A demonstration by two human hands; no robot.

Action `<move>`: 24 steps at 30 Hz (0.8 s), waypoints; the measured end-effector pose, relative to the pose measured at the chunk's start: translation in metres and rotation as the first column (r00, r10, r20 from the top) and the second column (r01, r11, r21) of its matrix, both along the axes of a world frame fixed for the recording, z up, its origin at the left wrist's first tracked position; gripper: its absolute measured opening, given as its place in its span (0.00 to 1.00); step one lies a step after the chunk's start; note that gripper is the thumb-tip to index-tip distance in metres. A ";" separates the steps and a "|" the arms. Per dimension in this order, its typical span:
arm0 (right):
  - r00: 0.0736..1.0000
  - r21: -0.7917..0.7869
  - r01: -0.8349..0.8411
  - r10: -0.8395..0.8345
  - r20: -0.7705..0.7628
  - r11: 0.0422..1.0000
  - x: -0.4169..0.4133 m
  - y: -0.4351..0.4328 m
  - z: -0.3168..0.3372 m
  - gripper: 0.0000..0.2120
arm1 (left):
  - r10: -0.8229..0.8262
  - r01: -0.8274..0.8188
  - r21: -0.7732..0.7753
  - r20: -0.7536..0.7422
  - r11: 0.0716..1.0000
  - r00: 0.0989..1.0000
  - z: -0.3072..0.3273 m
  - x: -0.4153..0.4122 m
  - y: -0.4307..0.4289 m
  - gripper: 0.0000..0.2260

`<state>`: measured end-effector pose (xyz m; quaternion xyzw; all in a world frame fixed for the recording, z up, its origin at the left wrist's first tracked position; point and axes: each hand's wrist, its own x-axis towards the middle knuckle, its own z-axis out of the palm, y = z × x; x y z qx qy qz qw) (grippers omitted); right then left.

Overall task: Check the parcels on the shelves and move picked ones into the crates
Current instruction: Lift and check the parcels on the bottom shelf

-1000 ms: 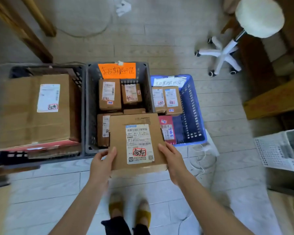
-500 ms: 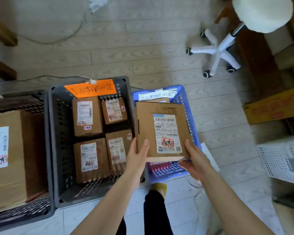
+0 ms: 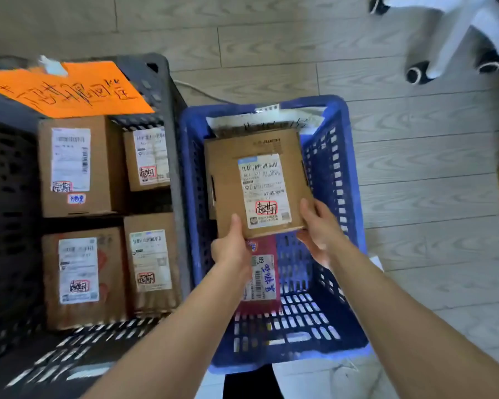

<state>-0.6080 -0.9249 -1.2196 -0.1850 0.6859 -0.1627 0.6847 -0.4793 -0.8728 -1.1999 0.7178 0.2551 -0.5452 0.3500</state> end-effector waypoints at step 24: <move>0.924 -0.133 -0.368 0.345 -0.168 0.920 0.153 0.017 0.203 0.13 | -0.034 0.069 -0.159 0.210 0.985 0.977 0.198 0.126 0.081 0.13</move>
